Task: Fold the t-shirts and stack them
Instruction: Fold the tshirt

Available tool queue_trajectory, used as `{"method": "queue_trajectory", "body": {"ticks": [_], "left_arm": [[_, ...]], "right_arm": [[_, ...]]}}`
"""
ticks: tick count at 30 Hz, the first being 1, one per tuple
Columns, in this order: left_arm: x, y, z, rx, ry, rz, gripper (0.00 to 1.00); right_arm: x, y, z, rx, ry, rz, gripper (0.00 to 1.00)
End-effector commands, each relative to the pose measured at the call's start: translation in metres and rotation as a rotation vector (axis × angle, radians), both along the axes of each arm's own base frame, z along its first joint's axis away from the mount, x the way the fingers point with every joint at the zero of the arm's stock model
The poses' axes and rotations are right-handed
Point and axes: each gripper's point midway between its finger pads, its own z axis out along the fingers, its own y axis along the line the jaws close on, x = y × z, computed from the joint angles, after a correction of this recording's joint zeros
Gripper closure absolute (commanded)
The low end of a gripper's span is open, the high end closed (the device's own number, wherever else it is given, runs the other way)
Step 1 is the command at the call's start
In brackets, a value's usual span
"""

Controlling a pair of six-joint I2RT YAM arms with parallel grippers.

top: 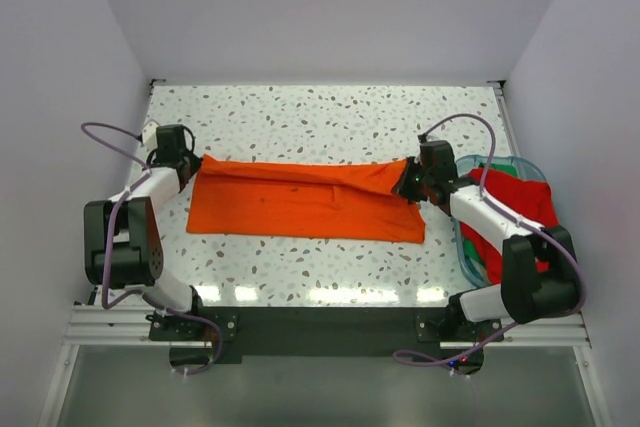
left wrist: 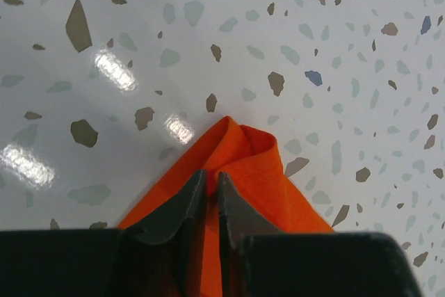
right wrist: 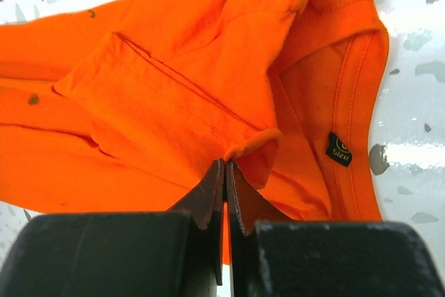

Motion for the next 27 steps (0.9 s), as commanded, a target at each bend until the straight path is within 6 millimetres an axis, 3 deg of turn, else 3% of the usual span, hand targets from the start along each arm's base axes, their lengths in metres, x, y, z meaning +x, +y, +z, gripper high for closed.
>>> {"method": "queue_trajectory", "body": {"ticks": [1,5,7,15,22,27], "left_arm": [[-0.011,0.012,0.013,0.007,-0.041,0.091,0.81],[-0.02,0.012,0.015,-0.001,-0.063,0.116,0.52],[-0.019,0.01,0.022,-0.009,-0.085,0.107,0.47],[-0.018,-0.009,0.027,-0.025,-0.081,0.044,0.47],[-0.043,-0.018,-0.004,0.01,0.089,0.12,0.53],[-0.042,-0.019,-0.012,-0.002,0.109,0.131,0.54]], "right_arm": [[0.003,0.008,0.011,0.054,-0.063,0.013,1.0],[-0.001,0.009,0.005,0.058,-0.052,0.021,1.0],[-0.002,0.009,0.006,0.066,-0.056,0.022,1.0],[-0.005,0.008,0.002,0.07,-0.062,0.013,1.0],[-0.005,0.007,0.001,0.069,-0.063,0.006,1.0],[-0.005,0.006,0.001,0.064,-0.062,0.005,1.0]]}}
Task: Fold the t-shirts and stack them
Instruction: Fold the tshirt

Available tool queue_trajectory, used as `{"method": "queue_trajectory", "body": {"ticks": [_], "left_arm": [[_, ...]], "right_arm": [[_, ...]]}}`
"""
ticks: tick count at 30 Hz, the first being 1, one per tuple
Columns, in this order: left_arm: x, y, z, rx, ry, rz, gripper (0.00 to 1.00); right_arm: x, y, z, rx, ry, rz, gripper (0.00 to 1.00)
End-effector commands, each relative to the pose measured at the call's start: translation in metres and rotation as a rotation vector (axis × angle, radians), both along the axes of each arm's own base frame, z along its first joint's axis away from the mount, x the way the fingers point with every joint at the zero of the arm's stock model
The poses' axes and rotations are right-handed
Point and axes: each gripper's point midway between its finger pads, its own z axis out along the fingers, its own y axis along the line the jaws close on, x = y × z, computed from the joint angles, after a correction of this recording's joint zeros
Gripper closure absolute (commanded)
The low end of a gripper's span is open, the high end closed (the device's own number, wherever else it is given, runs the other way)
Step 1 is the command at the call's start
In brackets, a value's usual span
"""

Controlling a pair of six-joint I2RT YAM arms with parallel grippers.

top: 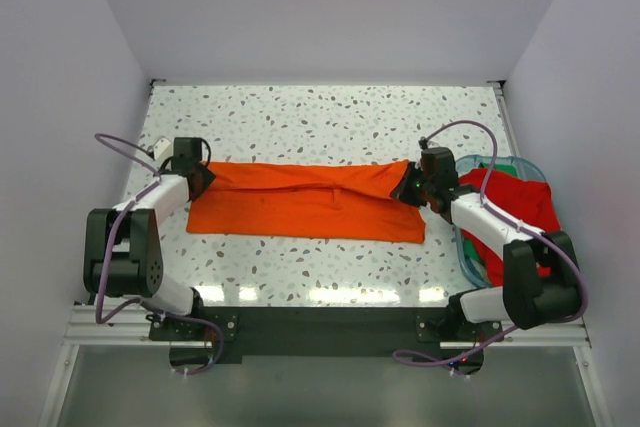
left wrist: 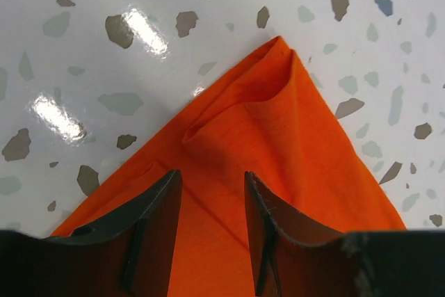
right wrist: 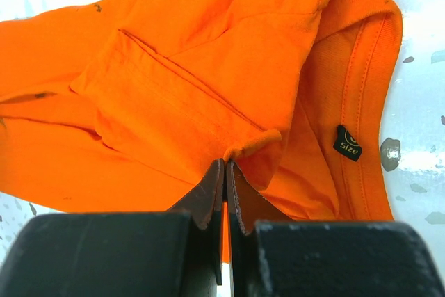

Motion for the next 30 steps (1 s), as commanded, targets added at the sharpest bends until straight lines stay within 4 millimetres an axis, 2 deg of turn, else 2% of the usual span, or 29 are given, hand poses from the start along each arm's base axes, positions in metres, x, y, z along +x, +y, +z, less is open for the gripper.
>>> {"method": "queue_trajectory", "body": {"ticks": [1,11,19,23,26,30], "left_arm": [[0.008,0.008,0.006,0.012,-0.013,0.064,0.55],[0.017,0.009,-0.003,0.016,0.014,0.071,0.6],[0.023,0.009,-0.007,0.023,0.027,0.054,0.78],[0.025,0.011,0.001,0.036,0.01,0.042,0.92],[0.026,0.014,0.007,0.047,0.001,0.036,0.98],[0.023,0.018,0.014,0.062,-0.005,0.036,1.0]], "right_arm": [[0.007,0.002,0.011,0.019,-0.054,-0.003,1.0],[0.008,0.003,0.009,0.018,-0.047,0.0,1.0],[0.009,0.004,0.009,0.022,-0.047,0.001,1.0],[0.009,0.005,0.009,0.021,-0.048,0.006,1.0],[0.01,0.005,0.009,0.021,-0.046,0.005,1.0],[0.011,0.005,0.011,0.024,-0.051,0.002,1.0]]}}
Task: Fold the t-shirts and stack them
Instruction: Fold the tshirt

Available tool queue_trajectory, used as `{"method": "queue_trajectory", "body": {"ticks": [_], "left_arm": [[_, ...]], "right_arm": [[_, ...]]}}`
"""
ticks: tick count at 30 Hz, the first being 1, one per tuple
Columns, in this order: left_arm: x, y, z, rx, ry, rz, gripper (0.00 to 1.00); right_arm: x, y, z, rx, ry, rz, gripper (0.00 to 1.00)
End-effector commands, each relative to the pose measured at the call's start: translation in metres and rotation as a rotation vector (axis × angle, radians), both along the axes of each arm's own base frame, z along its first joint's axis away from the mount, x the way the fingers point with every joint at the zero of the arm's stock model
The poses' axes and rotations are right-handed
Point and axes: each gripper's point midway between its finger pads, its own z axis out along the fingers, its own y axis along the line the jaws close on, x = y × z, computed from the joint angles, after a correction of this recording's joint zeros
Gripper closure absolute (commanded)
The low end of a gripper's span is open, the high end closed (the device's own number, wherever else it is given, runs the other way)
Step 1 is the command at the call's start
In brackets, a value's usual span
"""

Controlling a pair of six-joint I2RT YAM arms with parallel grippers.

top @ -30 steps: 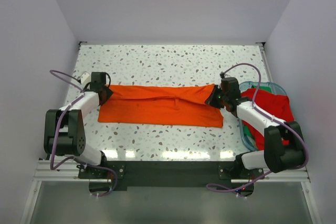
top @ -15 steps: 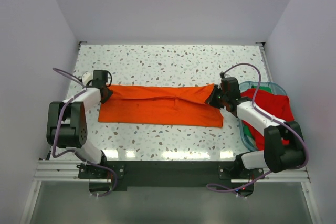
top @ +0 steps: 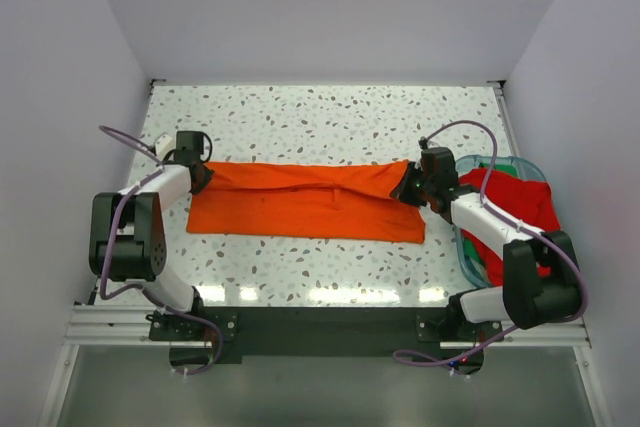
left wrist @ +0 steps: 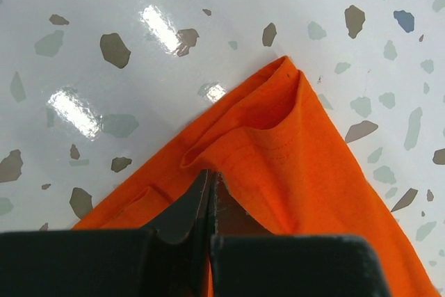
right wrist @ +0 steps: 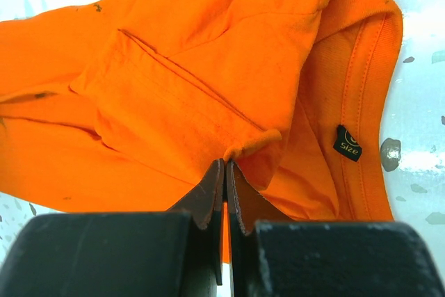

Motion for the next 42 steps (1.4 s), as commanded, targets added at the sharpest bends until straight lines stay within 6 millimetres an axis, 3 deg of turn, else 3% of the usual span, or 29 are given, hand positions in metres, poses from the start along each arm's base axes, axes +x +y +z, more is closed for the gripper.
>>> {"method": "queue_trajectory", "body": {"ticks": [1,4,5,8,13,18,21,25,31,42], "left_arm": [[0.013,0.012,0.032,0.048,-0.079,0.013,1.0],[0.012,0.014,0.037,0.05,-0.092,0.007,1.0],[0.011,0.013,0.034,0.047,-0.086,0.004,0.88],[0.008,0.013,0.022,0.032,-0.051,0.007,0.76],[0.006,0.01,0.004,0.013,-0.005,0.014,0.66],[0.009,0.009,-0.002,0.008,0.003,0.013,0.62],[0.011,0.009,-0.002,0.008,0.002,0.011,0.67],[0.013,0.01,0.005,0.014,-0.014,0.013,0.86],[0.02,0.012,0.023,0.024,-0.054,0.01,1.0],[0.011,0.019,0.032,0.053,-0.052,0.028,1.0]], "right_arm": [[0.01,0.005,0.011,0.024,-0.051,0.002,1.0],[0.01,0.005,0.01,0.025,-0.048,0.002,1.0],[0.01,0.005,0.01,0.027,-0.047,0.004,1.0],[0.01,0.005,0.01,0.029,-0.048,0.002,1.0],[0.01,0.004,0.008,0.022,-0.042,0.001,1.0],[0.01,0.004,0.005,0.019,-0.035,0.002,1.0],[0.01,0.005,0.005,0.021,-0.034,0.004,1.0],[0.01,0.005,0.006,0.022,-0.037,0.004,1.0],[0.01,0.005,0.005,0.02,-0.035,0.004,1.0],[0.01,0.004,0.008,0.02,-0.042,-0.002,1.0]]}}
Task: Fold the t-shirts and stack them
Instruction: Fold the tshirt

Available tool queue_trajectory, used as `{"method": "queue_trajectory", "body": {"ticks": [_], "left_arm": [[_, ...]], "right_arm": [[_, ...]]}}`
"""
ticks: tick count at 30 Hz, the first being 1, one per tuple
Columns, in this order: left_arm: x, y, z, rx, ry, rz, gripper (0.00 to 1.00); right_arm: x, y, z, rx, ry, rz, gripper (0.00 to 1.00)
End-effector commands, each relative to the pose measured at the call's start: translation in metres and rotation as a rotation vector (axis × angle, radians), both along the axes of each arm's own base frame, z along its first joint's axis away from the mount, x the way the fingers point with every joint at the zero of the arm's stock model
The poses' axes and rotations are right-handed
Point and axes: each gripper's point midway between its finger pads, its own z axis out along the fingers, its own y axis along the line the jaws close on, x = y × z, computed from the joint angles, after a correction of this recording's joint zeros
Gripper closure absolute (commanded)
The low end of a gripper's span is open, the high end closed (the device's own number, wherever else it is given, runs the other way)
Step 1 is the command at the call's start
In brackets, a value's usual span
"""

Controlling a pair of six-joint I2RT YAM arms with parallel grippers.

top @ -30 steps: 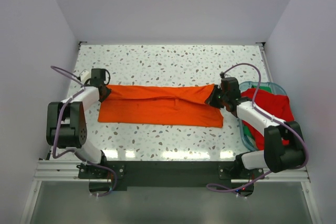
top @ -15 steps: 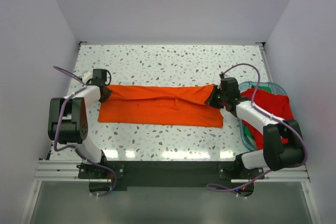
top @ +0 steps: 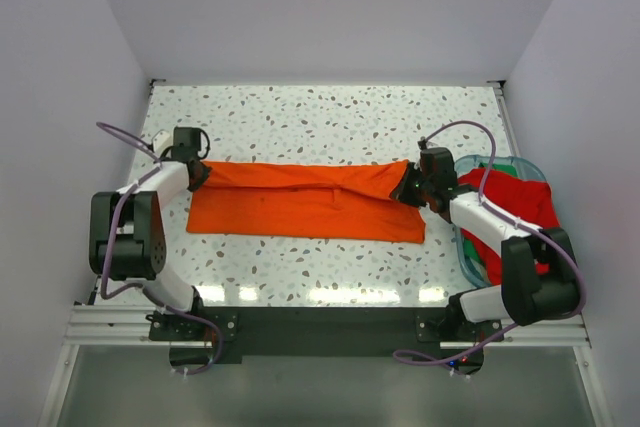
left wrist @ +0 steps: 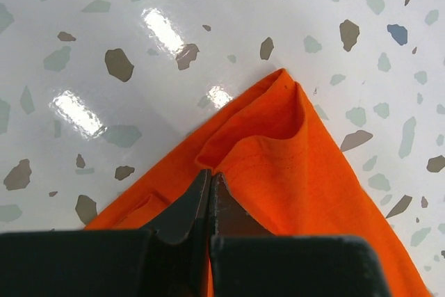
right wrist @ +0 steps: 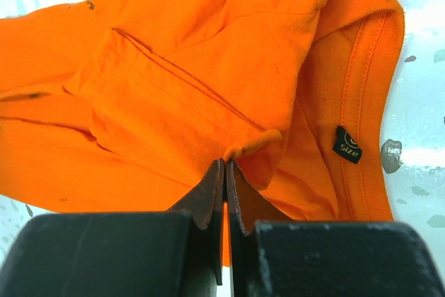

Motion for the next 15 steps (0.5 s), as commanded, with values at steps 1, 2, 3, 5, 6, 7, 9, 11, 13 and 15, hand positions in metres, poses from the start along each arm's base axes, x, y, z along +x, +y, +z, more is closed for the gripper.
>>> {"method": "queue_trajectory", "body": {"ticks": [1,2,3,5,6,7,9,11,13,15], "left_arm": [[0.003,0.015,0.031,0.046,-0.06,0.036,1.0],[0.002,0.017,0.033,0.052,-0.064,0.044,1.0],[0.001,0.019,0.039,0.054,-0.079,0.049,1.0],[-0.001,0.021,0.043,0.058,-0.091,0.059,1.0],[-0.004,0.022,0.045,0.062,-0.092,0.061,1.0],[-0.006,0.023,0.046,0.063,-0.091,0.065,1.0],[-0.009,0.025,0.046,0.065,-0.086,0.069,1.0],[-0.013,0.024,0.042,0.063,-0.078,0.07,1.0],[-0.017,0.023,0.039,0.055,-0.075,0.072,1.0],[-0.021,0.02,0.032,0.043,-0.07,0.067,1.0]], "right_arm": [[0.009,0.003,0.015,0.023,-0.058,-0.004,1.0],[0.008,0.003,0.015,0.022,-0.059,-0.004,1.0],[0.008,0.003,0.015,0.022,-0.061,-0.004,1.0],[0.008,0.002,0.018,0.025,-0.069,-0.007,1.0],[0.007,0.002,0.019,0.026,-0.07,-0.007,1.0],[0.007,0.002,0.02,0.025,-0.074,-0.006,1.0],[0.005,0.003,0.019,0.03,-0.071,-0.005,1.0],[0.003,0.003,0.019,0.033,-0.071,-0.006,1.0],[0.002,0.003,0.019,0.036,-0.072,-0.002,1.0],[-0.001,0.003,0.015,0.039,-0.064,-0.002,1.0]]}}
